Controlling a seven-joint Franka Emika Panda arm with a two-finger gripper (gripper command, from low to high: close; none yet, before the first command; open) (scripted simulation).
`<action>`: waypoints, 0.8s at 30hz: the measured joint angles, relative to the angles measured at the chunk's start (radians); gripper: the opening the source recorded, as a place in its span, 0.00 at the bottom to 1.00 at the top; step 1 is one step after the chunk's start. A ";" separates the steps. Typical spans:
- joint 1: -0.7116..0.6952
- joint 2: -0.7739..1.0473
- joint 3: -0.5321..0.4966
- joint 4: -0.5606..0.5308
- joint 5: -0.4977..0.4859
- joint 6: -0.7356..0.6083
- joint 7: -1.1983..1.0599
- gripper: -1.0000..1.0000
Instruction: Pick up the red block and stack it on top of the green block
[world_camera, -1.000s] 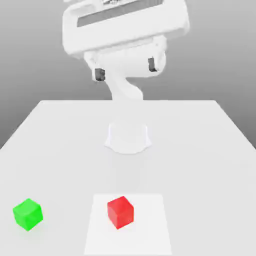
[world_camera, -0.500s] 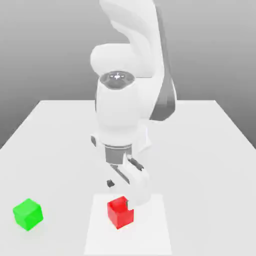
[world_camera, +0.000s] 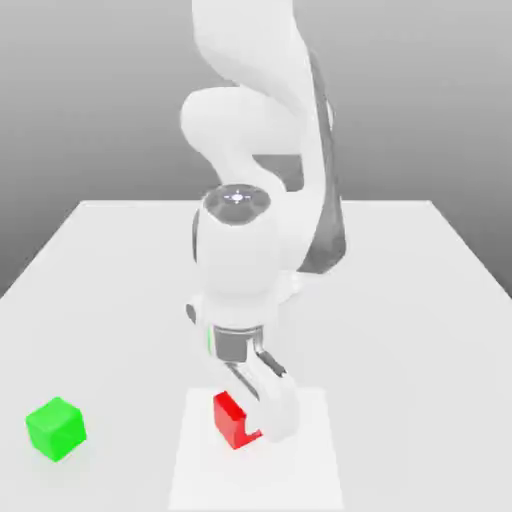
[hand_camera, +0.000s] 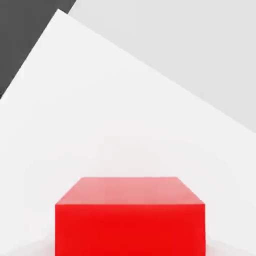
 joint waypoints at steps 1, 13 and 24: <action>0.001 -0.033 0.001 -0.006 0.007 -0.029 -0.004 0.00; -0.348 -0.016 -0.151 0.196 0.041 -0.220 -0.373 0.00; -0.391 0.154 -0.138 0.231 0.091 -0.081 -0.452 1.00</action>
